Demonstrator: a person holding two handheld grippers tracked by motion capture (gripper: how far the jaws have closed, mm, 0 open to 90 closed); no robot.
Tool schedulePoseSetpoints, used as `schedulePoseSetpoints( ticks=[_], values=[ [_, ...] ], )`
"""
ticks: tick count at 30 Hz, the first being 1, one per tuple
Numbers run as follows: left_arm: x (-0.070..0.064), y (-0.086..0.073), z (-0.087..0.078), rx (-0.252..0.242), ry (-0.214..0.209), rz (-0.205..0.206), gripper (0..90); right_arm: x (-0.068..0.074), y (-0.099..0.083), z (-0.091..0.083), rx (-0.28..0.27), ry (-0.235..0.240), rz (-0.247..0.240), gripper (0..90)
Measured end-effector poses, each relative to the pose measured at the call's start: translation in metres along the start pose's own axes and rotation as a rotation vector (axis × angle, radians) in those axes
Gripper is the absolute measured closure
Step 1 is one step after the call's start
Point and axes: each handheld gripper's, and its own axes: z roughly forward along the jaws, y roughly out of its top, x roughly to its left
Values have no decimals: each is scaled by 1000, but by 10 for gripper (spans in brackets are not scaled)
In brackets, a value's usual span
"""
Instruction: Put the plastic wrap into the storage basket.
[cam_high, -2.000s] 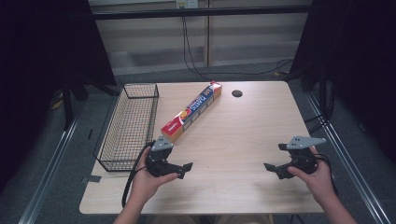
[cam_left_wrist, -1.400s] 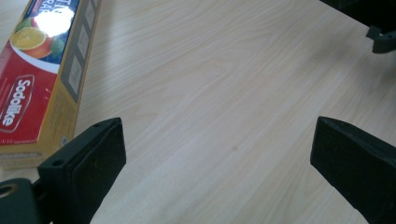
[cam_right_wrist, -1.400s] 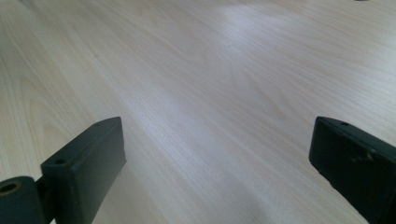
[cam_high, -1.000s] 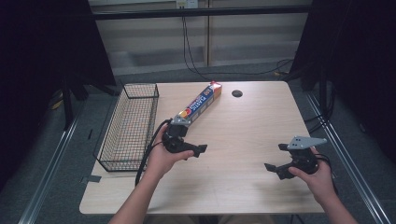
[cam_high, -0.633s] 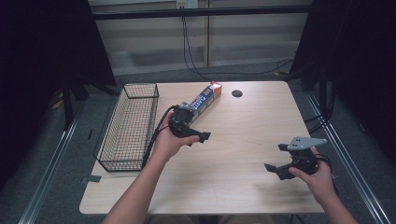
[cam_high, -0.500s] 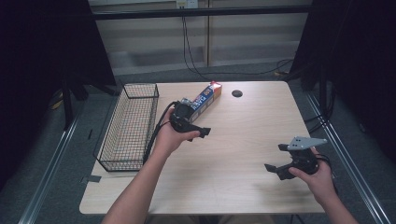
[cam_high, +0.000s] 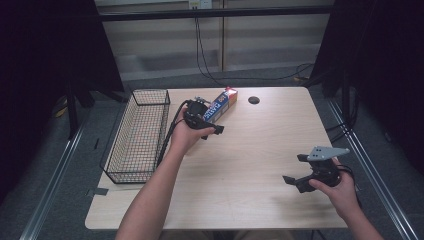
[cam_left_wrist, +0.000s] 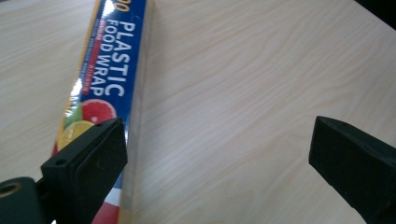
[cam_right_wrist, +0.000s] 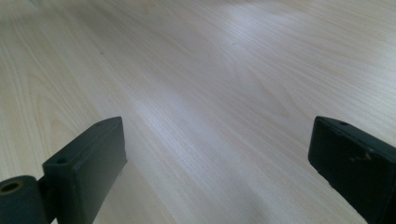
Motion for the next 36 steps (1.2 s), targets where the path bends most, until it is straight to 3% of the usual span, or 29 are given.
schedulePoseSetpoints(
  ticks=[1,4,7,10,11,12,15,16,17,18,19,21,22,25,27,31,35,36],
  values=[
    [4,1,0,22,3,26,44,0,0,0,2,1,-2,40],
    [6,3,6,-10,6,-4,44,0,0,1,3,6,0,40],
    [12,5,13,10,32,18,44,0,0,1,3,7,0,40],
    [16,4,20,-4,36,-21,44,0,0,1,-3,8,-1,41],
    [20,4,21,19,41,-4,44,1,0,1,-4,9,-1,41],
    [20,4,24,3,57,-24,45,1,0,1,-5,10,-2,41],
    [26,3,30,27,61,-16,46,1,0,1,-3,14,0,41],
    [26,3,34,6,66,-42,46,1,1,1,-2,14,0,41],
    [28,4,34,30,64,-12,46,1,1,1,-3,15,0,41],
    [28,4,36,22,82,-33,46,1,1,1,-5,15,-2,41],
    [30,5,37,34,76,-21,46,1,1,1,-4,16,-2,41],
    [29,6,41,8,92,-55,46,1,1,1,-3,17,-3,41],
    [32,7,41,31,91,-19,48,1,1,1,-2,17,-4,41],
    [34,9,45,63,97,-8,52,1,0,1,-3,18,-4,42],
    [35,9,48,32,102,-54,57,1,0,1,-3,18,-6,42],
    [38,8,53,92,119,-34,63,1,1,1,-6,19,-8,42],
    [39,10,56,86,151,-28,104,1,0,1,-5,21,-8,42],
    [40,11,56,105,154,-32,117,1,0,1,-5,22,-8,42]
  ],
)
